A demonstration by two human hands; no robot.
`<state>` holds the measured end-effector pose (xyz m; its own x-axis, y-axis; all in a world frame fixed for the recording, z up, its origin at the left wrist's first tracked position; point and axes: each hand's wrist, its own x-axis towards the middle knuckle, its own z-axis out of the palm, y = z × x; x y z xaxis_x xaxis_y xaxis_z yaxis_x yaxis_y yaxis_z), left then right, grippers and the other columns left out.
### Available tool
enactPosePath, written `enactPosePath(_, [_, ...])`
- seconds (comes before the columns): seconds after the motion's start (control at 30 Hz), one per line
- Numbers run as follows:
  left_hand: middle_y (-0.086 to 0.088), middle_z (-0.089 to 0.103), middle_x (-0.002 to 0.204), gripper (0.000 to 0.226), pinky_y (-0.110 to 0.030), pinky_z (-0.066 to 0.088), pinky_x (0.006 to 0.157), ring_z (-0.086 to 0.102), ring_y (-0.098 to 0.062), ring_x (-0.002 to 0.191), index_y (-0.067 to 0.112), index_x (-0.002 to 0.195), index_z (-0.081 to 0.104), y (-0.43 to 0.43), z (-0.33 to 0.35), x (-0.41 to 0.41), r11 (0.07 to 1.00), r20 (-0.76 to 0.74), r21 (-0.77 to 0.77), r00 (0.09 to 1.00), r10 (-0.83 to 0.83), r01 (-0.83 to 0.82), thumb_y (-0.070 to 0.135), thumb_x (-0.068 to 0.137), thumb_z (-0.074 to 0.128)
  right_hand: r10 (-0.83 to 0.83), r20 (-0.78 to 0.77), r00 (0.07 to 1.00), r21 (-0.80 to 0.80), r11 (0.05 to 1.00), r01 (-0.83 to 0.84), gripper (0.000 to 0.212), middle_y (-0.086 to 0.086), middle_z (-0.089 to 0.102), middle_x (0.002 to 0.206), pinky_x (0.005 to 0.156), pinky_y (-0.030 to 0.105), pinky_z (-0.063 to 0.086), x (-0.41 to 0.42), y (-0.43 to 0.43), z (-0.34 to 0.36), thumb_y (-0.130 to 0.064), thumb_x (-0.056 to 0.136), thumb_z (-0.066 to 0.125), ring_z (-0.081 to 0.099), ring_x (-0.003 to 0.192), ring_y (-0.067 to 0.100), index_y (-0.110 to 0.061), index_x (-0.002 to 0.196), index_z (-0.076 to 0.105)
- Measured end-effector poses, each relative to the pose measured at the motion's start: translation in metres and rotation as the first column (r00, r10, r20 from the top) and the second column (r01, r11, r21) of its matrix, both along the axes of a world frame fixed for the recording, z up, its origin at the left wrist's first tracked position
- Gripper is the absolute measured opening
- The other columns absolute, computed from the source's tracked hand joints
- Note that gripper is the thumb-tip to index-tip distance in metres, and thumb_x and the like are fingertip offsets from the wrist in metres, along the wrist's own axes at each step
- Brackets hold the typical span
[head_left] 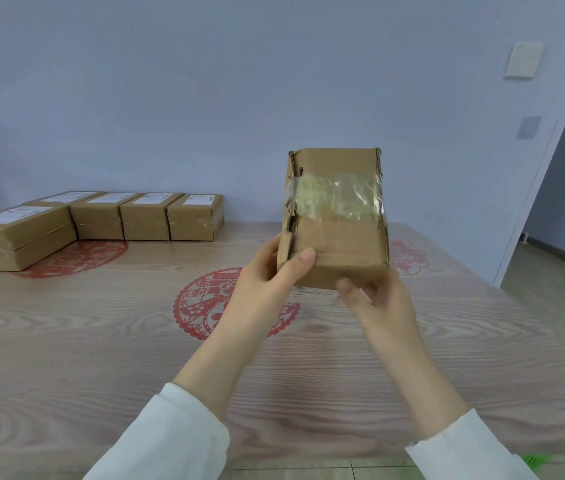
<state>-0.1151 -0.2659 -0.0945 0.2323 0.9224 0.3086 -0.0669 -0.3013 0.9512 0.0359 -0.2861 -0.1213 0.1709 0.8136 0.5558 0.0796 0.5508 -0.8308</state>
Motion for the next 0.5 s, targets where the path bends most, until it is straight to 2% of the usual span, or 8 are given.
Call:
enactPosePath(0.07, [0.027,0.067,0.081,0.04,-0.011,0.047,0.072,0.063,0.007,0.084,0.031,0.11,0.059,-0.001,-0.001,-0.001,1.0,-0.038,-0.002,0.999,-0.009,0.009,0.044,0.073,0.064,0.029,0.044,0.999,-0.046,0.999,-0.026,0.084,-0.015,0.064,0.112,0.081,0.005,0.044,0.0,-0.002,0.0,-0.07,0.053,0.071,0.059,0.103,-0.01,-0.024,0.121,0.052])
enactPosePath(0.1, [0.02,0.066,0.073,0.028,-0.015,0.048,0.067,0.064,0.001,0.079,0.027,0.108,0.059,0.0,-0.004,-0.002,1.0,-0.044,-0.011,0.999,-0.007,0.007,0.035,0.081,0.065,0.031,0.067,0.997,-0.074,0.997,-0.026,0.097,-0.016,0.063,0.115,0.08,0.003,0.043,0.0,-0.003,0.001,-0.081,0.047,0.068,0.058,0.104,-0.011,-0.025,0.124,0.051])
enactPosePath(0.13, [0.006,0.061,0.07,0.014,-0.029,0.048,0.065,0.062,-0.01,0.082,0.024,0.102,0.058,-0.003,-0.004,-0.001,1.0,-0.043,-0.029,0.999,-0.011,0.01,0.025,0.089,0.063,0.035,0.071,0.997,-0.101,0.994,-0.027,0.099,-0.018,0.062,0.116,0.079,0.002,0.042,0.001,-0.004,0.002,-0.084,0.045,0.067,0.057,0.104,-0.012,-0.027,0.125,0.051])
enactPosePath(0.17, [-0.003,0.053,0.075,0.007,-0.042,0.04,0.072,0.049,-0.019,0.08,0.023,0.096,0.056,-0.003,-0.006,-0.002,0.999,-0.043,-0.04,0.999,-0.025,0.023,0.018,0.093,0.057,0.041,0.07,0.997,-0.122,0.992,-0.033,0.092,-0.018,0.062,0.116,0.078,0.002,0.042,0.003,-0.004,0.003,-0.079,0.051,0.068,0.057,0.105,-0.012,-0.028,0.126,0.051])
enactPosePath(0.23, [-0.004,0.053,0.083,0.008,-0.046,0.032,0.082,0.04,-0.009,0.09,0.02,0.097,0.055,-0.005,-0.008,-0.002,0.998,-0.043,-0.058,0.998,-0.042,0.039,0.013,0.093,0.054,0.058,0.067,0.996,-0.146,0.988,-0.047,0.066,-0.016,0.064,0.115,0.079,0.004,0.044,0.006,-0.005,0.002,-0.06,0.07,0.071,0.058,0.105,-0.008,-0.027,0.125,0.053])
enactPosePath(0.3, [0.006,0.07,0.084,0.033,-0.034,0.046,0.07,0.053,0.0,0.095,0.017,0.118,0.057,-0.004,-0.011,-0.002,0.998,-0.054,-0.042,0.997,-0.046,0.044,0.025,0.086,0.062,0.07,0.068,0.995,-0.16,0.985,-0.058,0.048,-0.016,0.067,0.111,0.08,0.009,0.046,0.01,-0.004,-0.001,-0.046,0.078,0.07,0.06,0.104,-0.007,-0.029,0.12,0.055])
enactPosePath(0.37, [0.015,0.069,0.101,0.055,-0.008,0.048,0.062,0.063,0.01,0.088,0.02,0.127,0.055,-0.002,-0.011,-0.003,1.0,-0.059,-0.011,0.998,-0.014,0.014,0.038,0.076,0.064,0.089,0.066,0.994,-0.171,0.982,-0.076,0.047,-0.015,0.068,0.112,0.082,0.01,0.047,0.011,-0.002,-0.004,-0.035,0.076,0.067,0.061,0.105,-0.003,-0.026,0.121,0.056])
enactPosePath(0.5, [0.018,0.07,0.102,0.053,-0.004,0.046,0.074,0.063,0.008,0.093,0.025,0.124,0.056,0.002,-0.015,-0.005,1.0,-0.14,0.016,0.99,-0.009,0.011,0.041,0.075,0.065,0.107,0.066,0.992,-0.177,0.98,-0.094,0.058,-0.006,0.067,0.118,0.089,0.019,0.048,0.011,0.001,-0.009,-0.029,0.072,0.065,0.061,0.11,0.006,-0.016,0.127,0.054])
